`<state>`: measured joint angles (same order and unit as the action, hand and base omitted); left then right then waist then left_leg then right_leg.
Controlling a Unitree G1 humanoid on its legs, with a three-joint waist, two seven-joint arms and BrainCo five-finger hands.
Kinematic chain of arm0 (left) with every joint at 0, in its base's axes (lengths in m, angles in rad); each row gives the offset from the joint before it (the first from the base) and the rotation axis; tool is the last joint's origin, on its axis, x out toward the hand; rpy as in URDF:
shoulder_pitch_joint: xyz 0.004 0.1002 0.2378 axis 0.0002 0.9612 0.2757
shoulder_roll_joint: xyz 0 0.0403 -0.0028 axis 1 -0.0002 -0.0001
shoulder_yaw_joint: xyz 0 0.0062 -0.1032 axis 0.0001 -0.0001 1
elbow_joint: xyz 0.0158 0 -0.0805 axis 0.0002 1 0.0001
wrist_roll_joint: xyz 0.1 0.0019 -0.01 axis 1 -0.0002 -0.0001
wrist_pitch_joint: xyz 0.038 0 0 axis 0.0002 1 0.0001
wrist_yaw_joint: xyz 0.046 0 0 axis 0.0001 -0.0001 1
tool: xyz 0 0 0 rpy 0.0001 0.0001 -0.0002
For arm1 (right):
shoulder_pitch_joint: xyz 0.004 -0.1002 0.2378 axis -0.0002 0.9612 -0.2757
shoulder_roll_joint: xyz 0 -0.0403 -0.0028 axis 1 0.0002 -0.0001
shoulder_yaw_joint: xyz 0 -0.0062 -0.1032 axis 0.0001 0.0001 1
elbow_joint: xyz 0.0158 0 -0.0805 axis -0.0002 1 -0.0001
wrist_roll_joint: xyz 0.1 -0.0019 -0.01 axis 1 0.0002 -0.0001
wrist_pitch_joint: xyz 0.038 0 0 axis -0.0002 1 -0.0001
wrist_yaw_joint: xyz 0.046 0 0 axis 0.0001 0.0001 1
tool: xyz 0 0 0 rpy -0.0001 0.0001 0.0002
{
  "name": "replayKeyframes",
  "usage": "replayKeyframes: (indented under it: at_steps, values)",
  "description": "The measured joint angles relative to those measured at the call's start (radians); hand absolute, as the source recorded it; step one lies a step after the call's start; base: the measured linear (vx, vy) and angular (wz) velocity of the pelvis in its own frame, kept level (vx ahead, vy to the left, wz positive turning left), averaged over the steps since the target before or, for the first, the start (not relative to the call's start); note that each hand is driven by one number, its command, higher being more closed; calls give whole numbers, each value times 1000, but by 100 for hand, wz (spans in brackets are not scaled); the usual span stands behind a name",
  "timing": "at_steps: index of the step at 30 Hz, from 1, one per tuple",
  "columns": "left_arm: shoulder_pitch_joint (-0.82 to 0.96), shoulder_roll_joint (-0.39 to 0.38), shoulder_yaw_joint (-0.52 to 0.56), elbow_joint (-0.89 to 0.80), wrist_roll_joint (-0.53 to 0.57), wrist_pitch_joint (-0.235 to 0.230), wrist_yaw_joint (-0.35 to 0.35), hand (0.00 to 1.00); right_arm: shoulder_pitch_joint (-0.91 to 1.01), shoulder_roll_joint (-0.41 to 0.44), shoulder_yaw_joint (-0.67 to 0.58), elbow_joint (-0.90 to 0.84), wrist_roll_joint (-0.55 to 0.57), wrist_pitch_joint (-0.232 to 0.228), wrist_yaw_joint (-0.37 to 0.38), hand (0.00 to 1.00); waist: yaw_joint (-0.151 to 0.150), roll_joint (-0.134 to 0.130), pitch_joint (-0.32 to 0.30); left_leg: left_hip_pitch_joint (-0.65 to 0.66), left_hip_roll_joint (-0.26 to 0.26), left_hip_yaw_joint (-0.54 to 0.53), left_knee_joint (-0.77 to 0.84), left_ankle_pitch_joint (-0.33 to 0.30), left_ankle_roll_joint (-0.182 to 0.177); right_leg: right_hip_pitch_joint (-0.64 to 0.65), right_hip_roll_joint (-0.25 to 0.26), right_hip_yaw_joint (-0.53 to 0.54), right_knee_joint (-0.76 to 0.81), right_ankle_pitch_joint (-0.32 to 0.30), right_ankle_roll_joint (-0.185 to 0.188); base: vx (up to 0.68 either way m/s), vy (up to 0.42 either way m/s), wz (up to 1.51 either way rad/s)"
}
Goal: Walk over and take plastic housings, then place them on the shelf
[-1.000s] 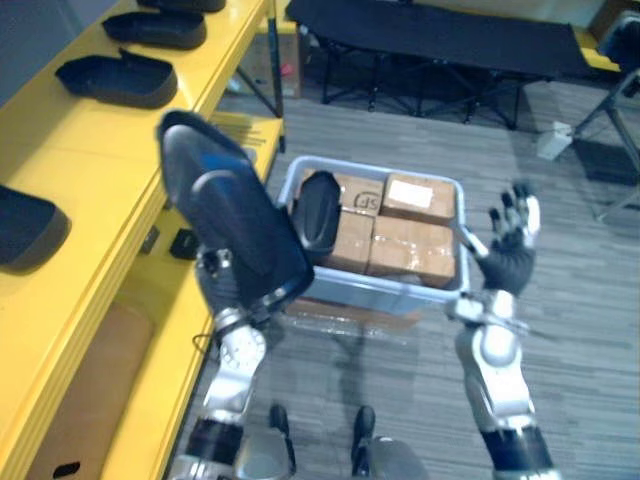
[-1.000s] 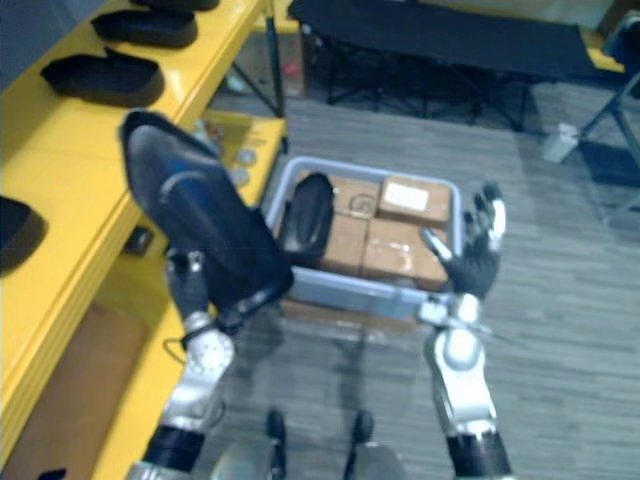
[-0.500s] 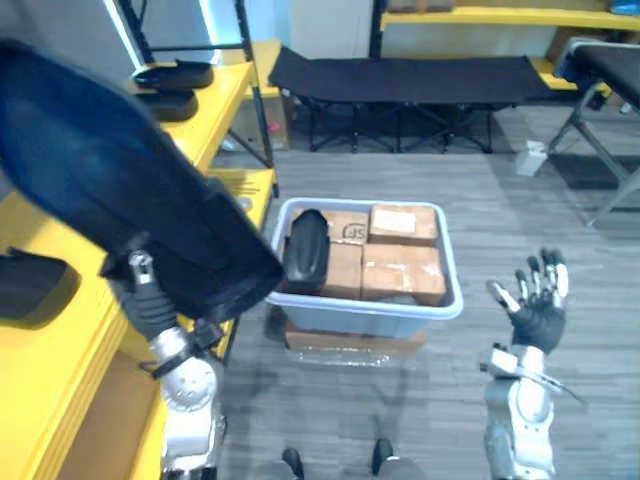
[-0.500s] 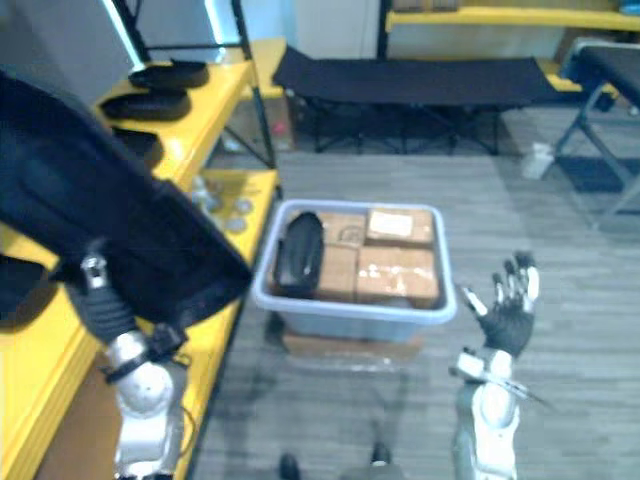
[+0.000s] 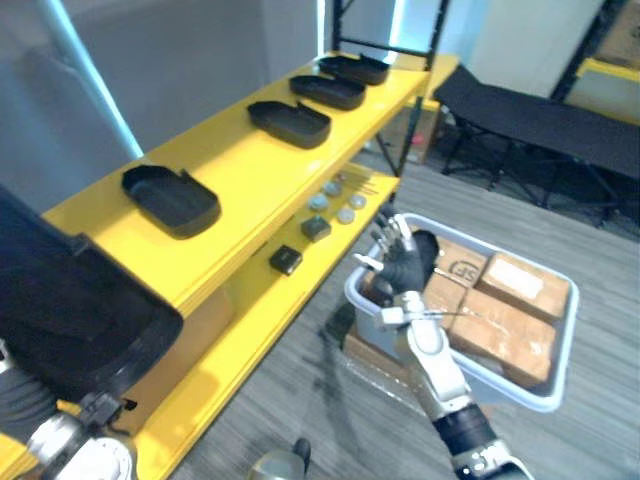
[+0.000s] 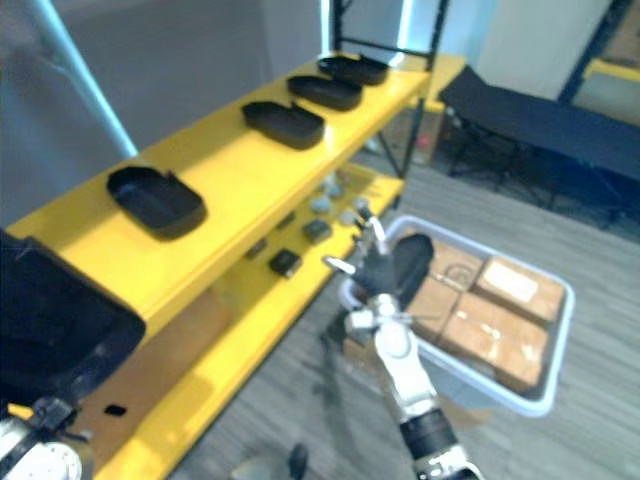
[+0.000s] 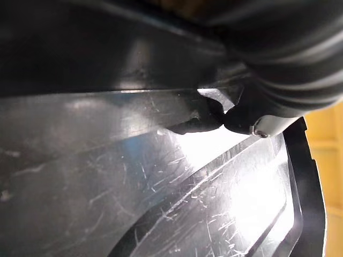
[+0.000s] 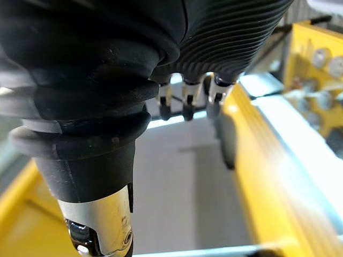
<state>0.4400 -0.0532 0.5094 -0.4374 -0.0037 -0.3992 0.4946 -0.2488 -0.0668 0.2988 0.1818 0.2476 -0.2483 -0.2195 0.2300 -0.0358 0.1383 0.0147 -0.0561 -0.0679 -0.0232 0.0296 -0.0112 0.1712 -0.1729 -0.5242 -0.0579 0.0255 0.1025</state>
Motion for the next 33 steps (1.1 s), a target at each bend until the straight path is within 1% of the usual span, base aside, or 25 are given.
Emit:
replayKeyframes:
  at_steps: [1, 3, 6, 7, 8, 9, 10, 11, 12, 14, 16, 17, 18, 20, 21, 22, 24, 25, 27, 28, 29, 30, 31, 32, 33]
  values:
    - [4, -2, 0, 0, 0, 0, -14, 100, 1, -1, 0, 7, -7, 12, -1, 0, 0, -4, -2, 0, -4, 0, 1, -3, 4, 0, -4, 0, 4, -5, -6, 37, 59, 0]
    - [12, -3, -1, 0, 0, 0, -45, 100, 6, -7, -4, 9, -7, 18, 2, 0, -2, -5, -3, -7, -9, -1, 16, -10, 13, -2, -11, -3, 16, -12, -6, 42, 65, 4]
    - [13, -2, -17, -1, -19, -1, -80, 100, 28, -23, -14, 9, -10, 22, 11, 0, -22, -10, -4, -38, -17, -8, 34, -14, 20, -11, -18, -30, 35, -20, -11, 17, 52, 22]
    - [9, -1, -27, -1, -32, -1, -89, 100, 51, -27, -27, 7, -10, 23, 21, 0, -31, -14, -3, -54, -23, -7, 39, -23, 27, -9, -22, -54, 37, -22, 1, -21, 64, 61]
    - [-7, 2, -46, 0, -40, -1, -102, 100, 83, -30, -52, 4, -10, 28, 23, 0, -43, -15, 0, -84, -14, 35, 71, -42, 36, 1, -32, -96, 37, -21, 6, -14, 82, 88]
    - [-18, 5, -58, 0, -45, -2, -116, 100, 103, -37, -65, 2, -10, 29, 21, 0, -57, -14, 6, -103, 1, 80, 98, -46, 35, 13, -32, -129, 38, -20, 7, 10, 89, 124]
    - [-40, 6, -88, 1, -66, -5, -144, 100, 136, -57, -85, 3, -12, 30, 17, 0, -67, -10, 17, -121, 12, 112, 143, -43, 31, 26, -35, -172, 54, -20, 8, 11, 83, 99]
    - [-47, 6, -102, 1, -80, -8, -159, 100, 152, -70, -94, 4, -21, 31, 13, 0, -56, -7, 26, -122, 8, 103, 150, -42, 32, 26, -37, -179, 69, -21, 8, 6, 85, 69]
    - [-45, 6, -110, 1, -96, -7, -167, 100, 158, -75, -94, 4, -35, 31, 10, 0, -51, -5, 35, -121, 7, 100, 153, -42, 32, 26, -42, -181, 81, -24, 3, 0, 117, 18]
    - [-40, 6, -126, 8, -113, -5, -168, 100, 157, -63, -93, 4, -53, 29, 9, 0, -50, -9, 48, -120, 1, 102, 154, -42, 32, 21, -52, -176, 98, -32, -9, -13, 84, 5]
    - [-37, 7, -151, 9, -113, -5, -170, 100, 157, -57, -93, 3, -47, 17, 24, 0, -51, -9, 63, -120, -1, 107, 154, -45, 35, 17, -56, -156, 102, -34, -12, -64, 62, -6]
    - [-37, 9, -165, 9, -113, -5, -170, 100, 157, -58, -93, 3, -49, 9, 24, 0, -52, -9, 72, -122, -2, 111, 152, -53, 33, 14, -56, -155, 102, -46, -27, -76, 45, -12]
    - [-37, 9, -172, 10, -113, -5, -170, 100, 157, -58, -93, 3, -54, 8, 23, 0, -53, -10, 76, -123, -2, 114, 152, -53, 34, 11, -56, -152, 102, -53, -32, -100, 27, -19]
    - [-38, 11, -188, 24, -113, -5, -178, 100, 160, -58, -93, 2, -56, 5, 21, 0, -56, -2, 85, -130, 3, 129, 153, -57, 39, 1, -56, -131, 105, -69, -25, -78, 7, -18]
    - [-39, 19, -198, 31, -113, -6, -183, 100, 169, -59, -94, 1, -56, -1, 21, 0, -62, 2, 87, -133, 6, 132, 153, -56, 39, -5, -56, -128, 110, -73, -20, -57, -3, -5]
    - [-38, 31, -210, 31, -112, -10, -185, 100, 175, -60, -94, -1, -57, -10, 21, 0, -69, 2, 87, -140, 8, 132, 155, -55, 38, -15, -57, -126, 121, -78, -13, -43, -6, -1]
    - [-45, 57, -218, 32, -112, -13, -192, 100, 194, -60, -95, -18, -60, -13, 21, 0, -80, 2, 90, -153, 9, 128, 155, -52, 36, -40, -62, -111, 156, -93, -5, 7, -2, 2]
    - [-61, 73, -226, 33, -109, -13, -196, 100, 210, -61, -103, -24, -69, -14, 21, 0, -85, 4, 92, -156, 5, 110, 150, -45, 30, -58, -63, -82, 189, -102, -19, 21, 14, 27]
    - [-99, 111, -261, 46, -110, -17, -212, 100, 242, -68, -128, -37, -78, -14, 18, 0, -113, 10, 95, -151, -4, 58, 120, -26, 34, -73, -65, 9, 245, -108, -30, 27, 49, 82]
    - [-140, 149, -287, 55, -109, -31, -235, 100, 262, -77, -150, -53, -92, -18, 15, 0, -138, 9, 96, -145, -6, 13, 81, 5, 33, -103, -68, 77, 311, -132, -59, 42, 26, 112]
    - [-178, 179, -302, 60, -109, -50, -242, 100, 258, -82, -168, -60, -109, -33, 15, 0, -138, 2, 109, -137, -7, -8, 41, 41, 29, -137, -75, 123, 377, -153, -65, 39, -9, 92]
    - [-195, 191, -303, 60, -110, -57, -242, 100, 251, -84, -175, -62, -122, -42, 16, 0, -137, -3, 119, -138, -9, -13, 30, 56, 27, -151, -80, 128, 399, -165, -66, 32, -68, 44]
    - [-226, 207, -303, 61, -113, -62, -237, 100, 227, -88, -185, -63, -145, -61, 18, 0, -135, -16, 139, -153, -18, -21, 29, 68, 24, -170, -92, 127, 425, -194, -64, 8, -86, 31]
    - [-256, 206, -303, 62, -112, -64, -230, 100, 185, -98, -195, -64, -160, -72, 21, 0, -134, -18, 166, -167, -25, -28, 32, 76, 20, -179, -98, 128, 425, -213, -56, -1, -90, 24]
    - [-267, 203, -303, 61, -110, -64, -225, 100, 159, -104, -201, -64, -167, -74, 23, 0, -133, -16, 179, -175, -26, -28, 34, 79, 19, -184, -99, 129, 423, -220, -52, -45, -103, 7]
